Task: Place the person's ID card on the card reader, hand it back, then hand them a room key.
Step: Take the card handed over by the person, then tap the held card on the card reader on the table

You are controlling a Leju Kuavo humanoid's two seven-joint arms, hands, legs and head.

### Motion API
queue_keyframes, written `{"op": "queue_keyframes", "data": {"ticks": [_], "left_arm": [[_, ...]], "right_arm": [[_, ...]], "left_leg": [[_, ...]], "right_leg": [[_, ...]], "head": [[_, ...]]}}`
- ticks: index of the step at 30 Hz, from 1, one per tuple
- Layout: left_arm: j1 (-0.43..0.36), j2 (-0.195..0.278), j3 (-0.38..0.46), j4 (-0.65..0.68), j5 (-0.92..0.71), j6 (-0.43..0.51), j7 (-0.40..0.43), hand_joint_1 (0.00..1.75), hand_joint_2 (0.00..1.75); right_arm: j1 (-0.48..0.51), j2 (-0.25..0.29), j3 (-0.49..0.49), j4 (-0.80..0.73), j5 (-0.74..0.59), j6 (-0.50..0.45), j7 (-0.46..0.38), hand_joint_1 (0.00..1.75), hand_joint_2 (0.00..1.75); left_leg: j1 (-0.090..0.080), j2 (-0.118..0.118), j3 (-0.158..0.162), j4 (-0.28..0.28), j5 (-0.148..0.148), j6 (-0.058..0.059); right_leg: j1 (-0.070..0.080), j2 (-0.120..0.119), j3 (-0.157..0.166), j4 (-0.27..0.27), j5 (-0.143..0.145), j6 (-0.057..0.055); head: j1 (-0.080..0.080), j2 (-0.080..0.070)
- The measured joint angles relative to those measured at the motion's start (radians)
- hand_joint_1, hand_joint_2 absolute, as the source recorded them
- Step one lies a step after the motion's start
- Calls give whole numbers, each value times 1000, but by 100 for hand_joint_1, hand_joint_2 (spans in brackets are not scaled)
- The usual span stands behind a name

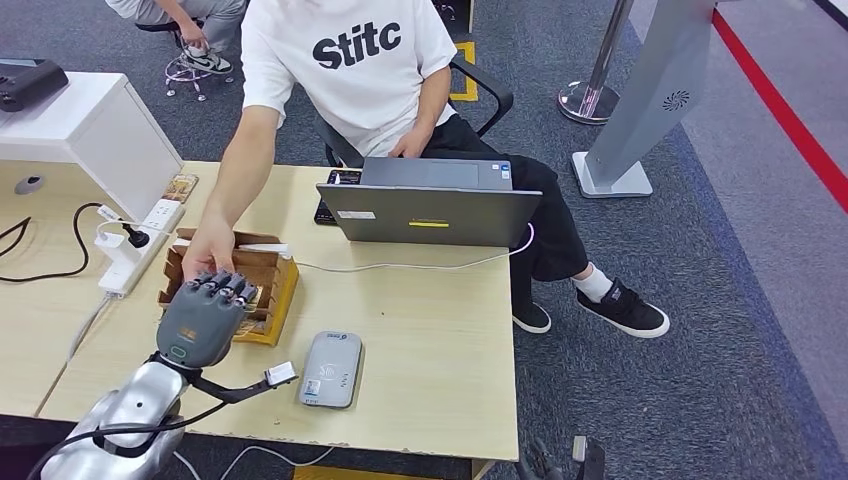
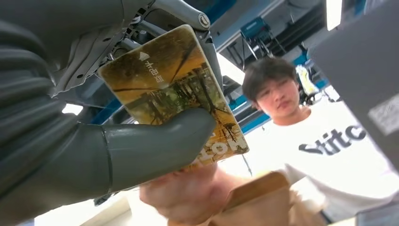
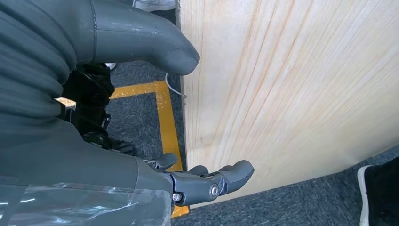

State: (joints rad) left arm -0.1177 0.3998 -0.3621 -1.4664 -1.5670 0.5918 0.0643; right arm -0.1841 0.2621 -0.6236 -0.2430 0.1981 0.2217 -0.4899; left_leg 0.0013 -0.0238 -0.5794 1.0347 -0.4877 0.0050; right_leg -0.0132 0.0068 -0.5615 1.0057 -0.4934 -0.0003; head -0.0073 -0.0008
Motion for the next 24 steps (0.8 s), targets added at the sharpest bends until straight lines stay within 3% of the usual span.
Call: {"op": "queue_keyframes", "data": {"ticks": [4, 9, 16, 24], "left_arm": [[27, -149, 85, 0, 15, 49, -149, 175, 175], [44, -235, 68, 3, 23, -10, -228, 175, 175], [45, -293, -27, 41, 0, -77, -224, 175, 175], [-9, -295, -153, 149, 0, -154, -129, 175, 175]], "right_arm": [[0, 3, 11, 0, 1, -19, -10, 0, 175], [0, 3, 25, 0, 6, -26, -18, 0, 175], [0, 3, 39, 0, 11, -37, -23, 0, 175], [-1, 3, 56, 0, 12, -40, -24, 0, 175]], "left_leg": [[-1, 0, 0, 0, 0, 0], [-1, 0, 0, 1, 0, 0], [0, 0, 0, 1, 0, 0], [0, 0, 0, 1, 0, 0]], "right_leg": [[0, 0, 0, 0, 0, 0], [0, 0, 0, 0, 0, 1], [0, 0, 0, 0, 0, 1], [0, 0, 0, 0, 1, 0]], "head": [[0, 0], [0, 0], [0, 0], [0, 0]]}}
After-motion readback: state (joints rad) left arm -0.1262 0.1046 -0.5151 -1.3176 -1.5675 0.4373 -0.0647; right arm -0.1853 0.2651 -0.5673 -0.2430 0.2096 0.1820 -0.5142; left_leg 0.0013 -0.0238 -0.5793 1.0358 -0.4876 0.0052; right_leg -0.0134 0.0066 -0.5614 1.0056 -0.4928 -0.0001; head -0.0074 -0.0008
